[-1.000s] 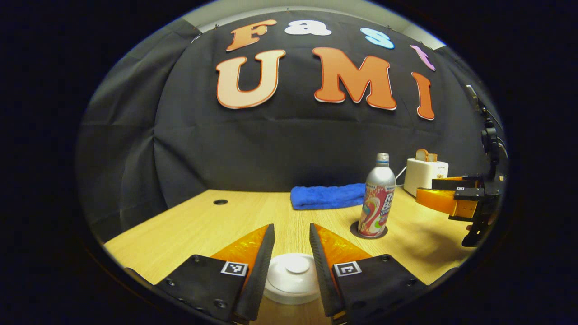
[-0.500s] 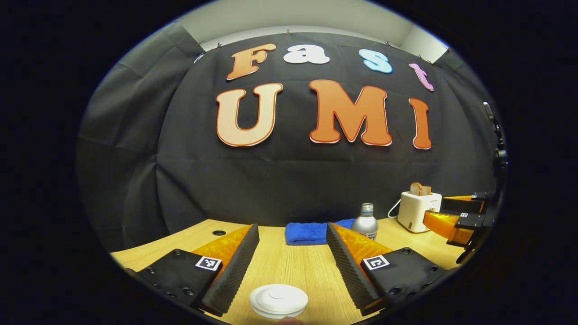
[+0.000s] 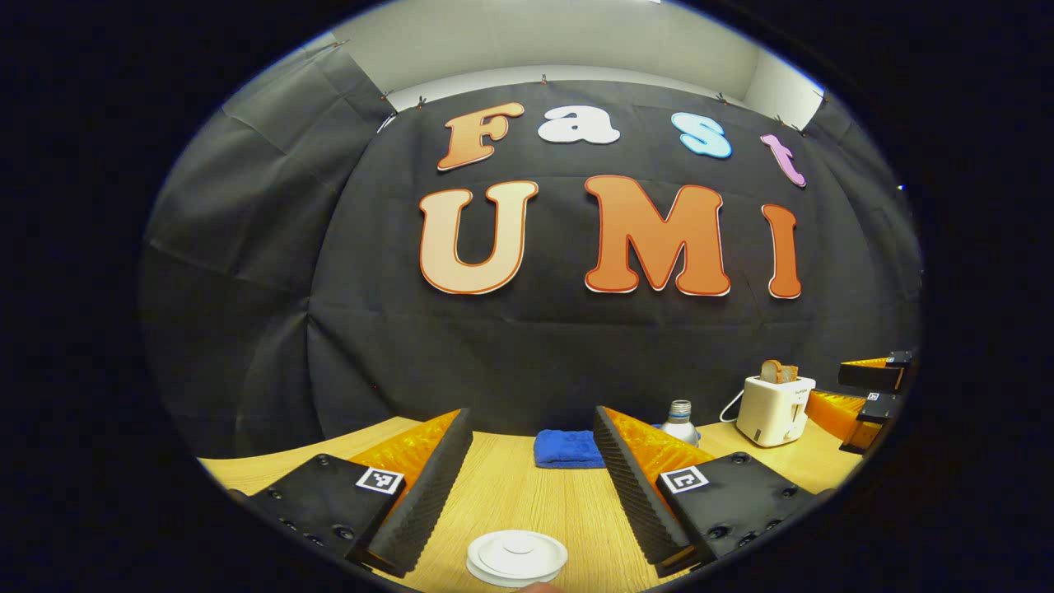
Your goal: Open the teacup lid with one hand, grasp the water bottle and pour water into the teacup with the other hand; after pouring, place the water bottle on the coaster and then close the teacup lid.
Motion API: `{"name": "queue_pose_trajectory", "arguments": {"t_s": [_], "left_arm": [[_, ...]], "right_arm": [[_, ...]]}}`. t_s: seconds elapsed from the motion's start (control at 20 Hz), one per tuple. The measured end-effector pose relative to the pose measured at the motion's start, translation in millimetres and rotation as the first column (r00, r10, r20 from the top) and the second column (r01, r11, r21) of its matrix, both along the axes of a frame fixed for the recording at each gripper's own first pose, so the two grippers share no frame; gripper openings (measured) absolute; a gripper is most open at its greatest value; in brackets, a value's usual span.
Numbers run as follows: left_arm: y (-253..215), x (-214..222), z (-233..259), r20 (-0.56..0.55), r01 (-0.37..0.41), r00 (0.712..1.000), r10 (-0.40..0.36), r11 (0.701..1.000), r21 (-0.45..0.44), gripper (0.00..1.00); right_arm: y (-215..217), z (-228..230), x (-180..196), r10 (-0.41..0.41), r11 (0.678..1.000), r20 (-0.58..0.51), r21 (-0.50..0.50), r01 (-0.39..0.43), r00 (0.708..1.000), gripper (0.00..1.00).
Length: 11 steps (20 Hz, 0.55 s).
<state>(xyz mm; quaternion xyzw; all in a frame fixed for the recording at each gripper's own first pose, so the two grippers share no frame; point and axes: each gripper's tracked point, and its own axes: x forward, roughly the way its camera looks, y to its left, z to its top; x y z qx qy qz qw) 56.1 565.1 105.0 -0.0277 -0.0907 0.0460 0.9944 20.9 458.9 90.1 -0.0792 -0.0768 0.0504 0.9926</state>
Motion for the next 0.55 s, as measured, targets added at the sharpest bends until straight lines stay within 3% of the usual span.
{"name": "queue_pose_trajectory", "arguments": {"t_s": [0.55], "left_arm": [[-8.1,3.3,-2.5,-0.013,0.019,1.0,-0.019,1.0,0.01,0.98]], "right_arm": [[-17.7,-4.9,-2.7,-0.045,0.999,-0.001,-0.022,0.045,0.999,0.97]]}}
